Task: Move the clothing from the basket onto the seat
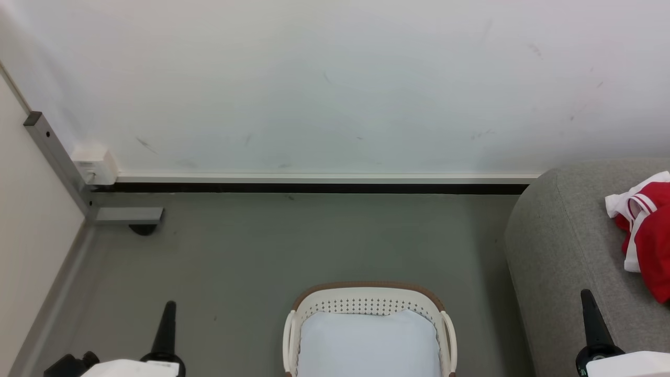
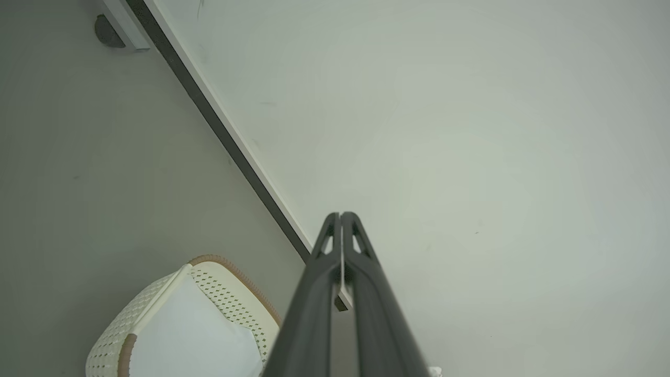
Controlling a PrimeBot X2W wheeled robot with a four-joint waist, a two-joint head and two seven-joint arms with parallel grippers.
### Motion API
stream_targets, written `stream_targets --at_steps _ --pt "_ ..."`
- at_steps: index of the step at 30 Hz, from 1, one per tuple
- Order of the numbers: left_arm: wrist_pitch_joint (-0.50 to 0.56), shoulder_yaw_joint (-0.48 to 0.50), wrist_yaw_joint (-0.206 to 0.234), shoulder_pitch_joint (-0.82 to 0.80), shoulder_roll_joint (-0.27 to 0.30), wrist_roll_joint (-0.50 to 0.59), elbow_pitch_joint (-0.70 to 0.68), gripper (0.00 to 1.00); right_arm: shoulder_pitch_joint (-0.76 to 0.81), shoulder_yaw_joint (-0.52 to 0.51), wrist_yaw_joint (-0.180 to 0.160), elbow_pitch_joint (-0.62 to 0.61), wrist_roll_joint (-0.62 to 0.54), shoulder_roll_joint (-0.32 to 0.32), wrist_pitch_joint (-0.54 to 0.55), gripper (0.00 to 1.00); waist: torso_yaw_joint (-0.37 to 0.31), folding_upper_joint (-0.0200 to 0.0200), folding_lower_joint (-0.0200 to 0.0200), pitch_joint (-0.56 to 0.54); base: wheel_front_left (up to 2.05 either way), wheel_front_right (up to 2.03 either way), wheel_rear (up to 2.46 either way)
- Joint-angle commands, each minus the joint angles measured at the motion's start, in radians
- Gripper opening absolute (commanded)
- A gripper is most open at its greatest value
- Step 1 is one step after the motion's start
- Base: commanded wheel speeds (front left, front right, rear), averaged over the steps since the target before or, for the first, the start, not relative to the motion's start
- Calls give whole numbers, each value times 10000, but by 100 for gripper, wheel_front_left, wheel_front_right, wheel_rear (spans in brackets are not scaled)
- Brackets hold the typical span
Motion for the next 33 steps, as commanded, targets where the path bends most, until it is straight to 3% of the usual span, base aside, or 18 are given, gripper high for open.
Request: stream_targets --at_steps 1,33 --pt "66 42 -58 -227 81 -306 -143 0 -231 -82 -12 -129 260 -45 79 0 5 0 0 6 0 0 0" --pt "829 239 -111 -258 96 -3125 -469 0 -279 -602 -17 -253 2834 108 830 0 128 0 0 172 0 0 0"
